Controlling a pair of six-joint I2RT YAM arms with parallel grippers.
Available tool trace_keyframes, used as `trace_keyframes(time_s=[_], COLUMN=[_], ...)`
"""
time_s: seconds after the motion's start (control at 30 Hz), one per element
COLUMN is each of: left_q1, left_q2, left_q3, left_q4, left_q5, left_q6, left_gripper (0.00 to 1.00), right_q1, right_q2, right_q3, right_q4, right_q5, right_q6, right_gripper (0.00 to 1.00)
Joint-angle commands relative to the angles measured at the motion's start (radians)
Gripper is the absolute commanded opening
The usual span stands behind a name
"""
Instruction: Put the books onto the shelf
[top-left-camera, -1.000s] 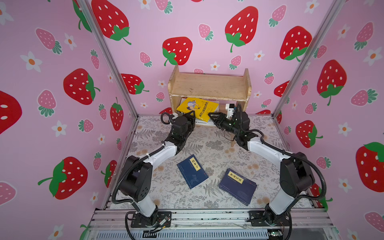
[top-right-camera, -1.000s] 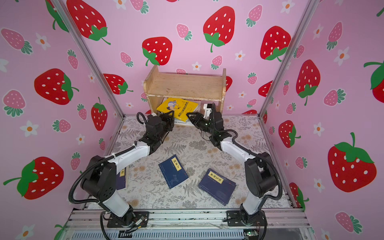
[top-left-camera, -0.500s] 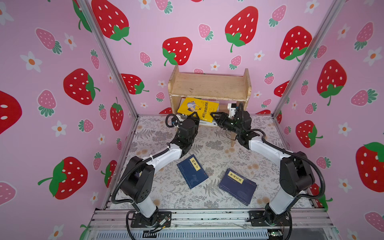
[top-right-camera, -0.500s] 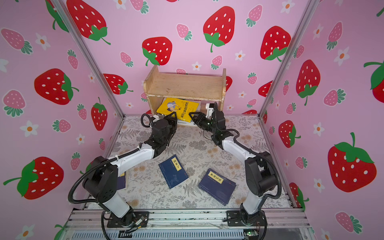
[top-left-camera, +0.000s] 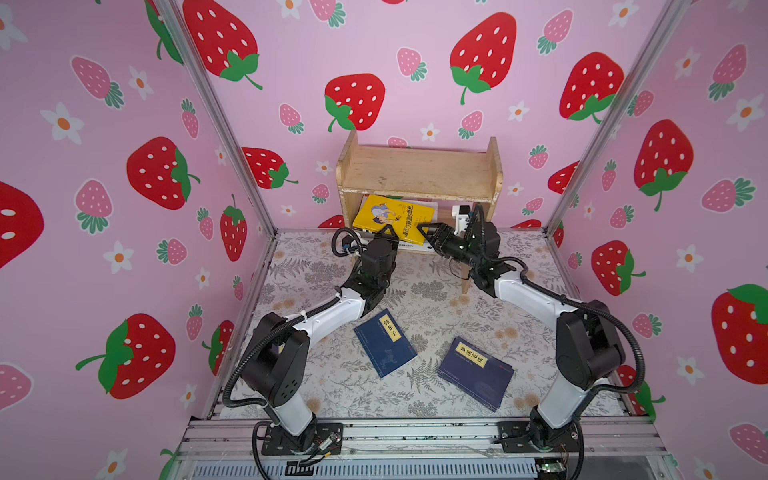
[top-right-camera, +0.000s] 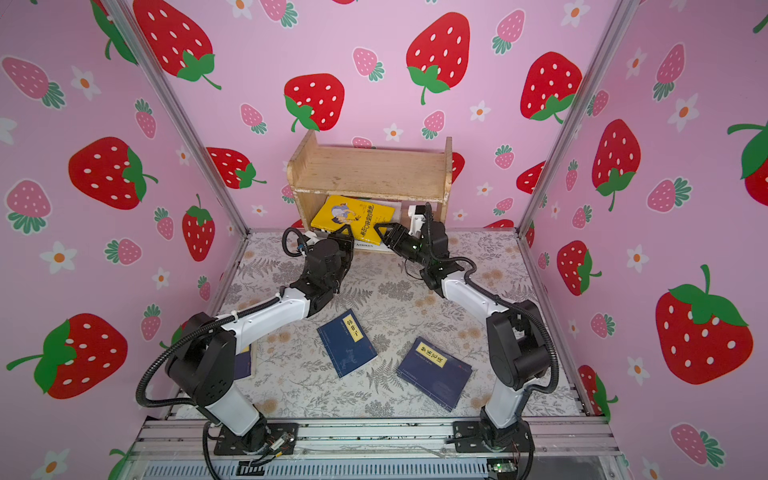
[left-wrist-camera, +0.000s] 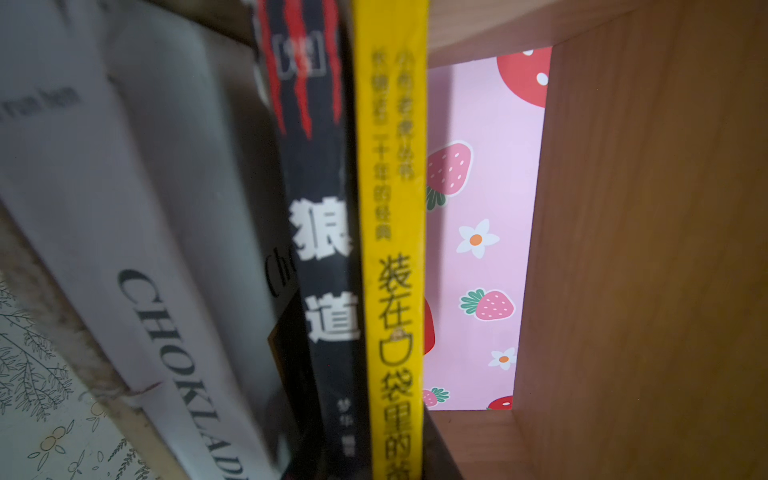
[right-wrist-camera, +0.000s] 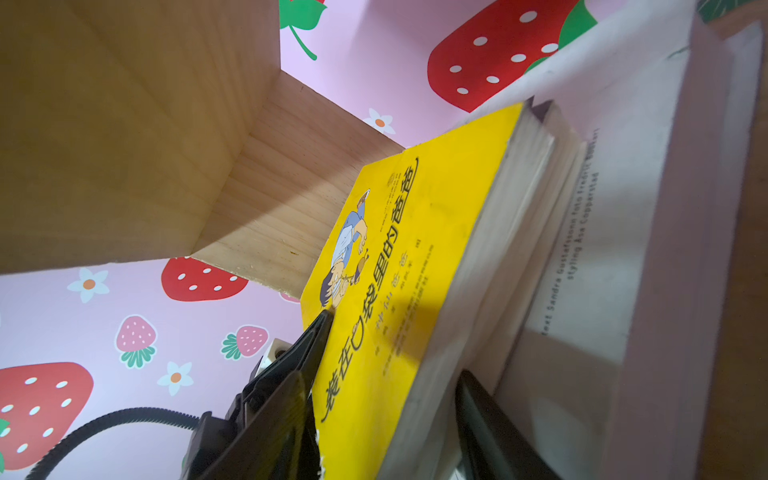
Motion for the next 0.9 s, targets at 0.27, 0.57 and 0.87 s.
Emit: trace_keyframes(time_s=[0.27,0.57,0.87], left_q1=[-0.062,-0.062,-0.067], left_q2=[0.046,0.032,-0.082], left_q3=[0.098,0.093,0.070], left_q4=[0.025,0.041,-0.149], left_q5=[-0.063,-0.070,-0.036], left_q6=[0.026,0.041,0.062], left_gripper=[0.07,0.46,0.82], right_q1=[0.005,0.004,0.004], right_q2=[-0.037,-0.042,-0.014], right_q3=[0.056,0.063,0.086], right_q4=[-0.039,-0.037,-0.016], right_q5=[0.077,0.077,0.082], right_q6=[-0.194,-0.226,-0.198], right_gripper=[0.65,0.67,0.67])
